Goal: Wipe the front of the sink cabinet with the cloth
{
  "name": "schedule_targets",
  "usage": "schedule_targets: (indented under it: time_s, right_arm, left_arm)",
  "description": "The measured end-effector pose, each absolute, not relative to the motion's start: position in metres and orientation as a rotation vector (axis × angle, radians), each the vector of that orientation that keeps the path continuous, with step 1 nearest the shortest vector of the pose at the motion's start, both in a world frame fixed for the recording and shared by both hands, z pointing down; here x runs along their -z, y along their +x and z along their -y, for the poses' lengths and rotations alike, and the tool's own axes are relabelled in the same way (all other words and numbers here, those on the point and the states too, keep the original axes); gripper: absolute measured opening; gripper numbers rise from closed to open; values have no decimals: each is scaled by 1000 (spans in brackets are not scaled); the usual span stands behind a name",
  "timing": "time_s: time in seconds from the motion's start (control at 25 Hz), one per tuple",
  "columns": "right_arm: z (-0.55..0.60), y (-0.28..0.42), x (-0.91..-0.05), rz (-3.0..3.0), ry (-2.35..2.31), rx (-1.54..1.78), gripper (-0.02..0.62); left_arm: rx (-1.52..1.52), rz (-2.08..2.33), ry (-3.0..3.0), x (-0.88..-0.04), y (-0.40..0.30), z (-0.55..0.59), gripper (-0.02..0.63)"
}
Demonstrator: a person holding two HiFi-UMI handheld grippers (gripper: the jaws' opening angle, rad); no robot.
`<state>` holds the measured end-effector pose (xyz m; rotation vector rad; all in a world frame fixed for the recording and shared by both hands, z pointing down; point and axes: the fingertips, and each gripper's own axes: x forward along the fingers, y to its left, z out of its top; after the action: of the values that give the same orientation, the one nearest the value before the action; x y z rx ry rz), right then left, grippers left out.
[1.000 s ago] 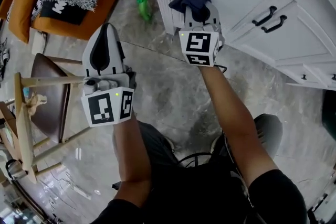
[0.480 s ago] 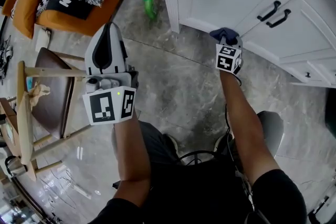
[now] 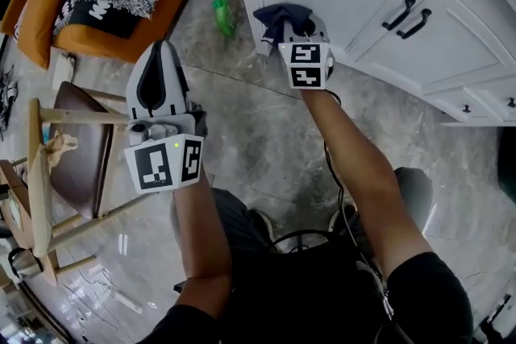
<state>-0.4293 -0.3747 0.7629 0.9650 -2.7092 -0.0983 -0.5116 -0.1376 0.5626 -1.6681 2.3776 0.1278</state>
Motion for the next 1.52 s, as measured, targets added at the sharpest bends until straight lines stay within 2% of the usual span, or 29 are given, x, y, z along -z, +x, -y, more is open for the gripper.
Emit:
schedule_targets:
  time_s: [0.32, 0.52, 0.72, 0.92, 1.12, 1.52]
  right_arm:
    - [400, -335, -623, 2859, 1227, 208, 21]
    - [413, -300, -571, 2882, 1320, 280, 21]
    - [405, -298, -565, 2896, 1268, 293, 21]
    - [329, -314, -548, 3023, 906, 416, 21]
    - [254, -311, -551, 3132, 553, 386, 20]
    - [195, -311, -615, 3064, 318, 350, 15]
  left_arm:
    - [-177, -2376, -1674, -563, -510, 150, 3]
    - [-169, -2363, -1695, -566, -505, 162, 4]
    - [-153, -2355, -1718, -569, -502, 168, 5]
    - [-136, -2341, -1742, -572, -498, 173, 5]
    - [-114, -2334, -1755, -576, -495, 179, 3]
    - [-76, -2319, -1792, -585, -486, 191, 5]
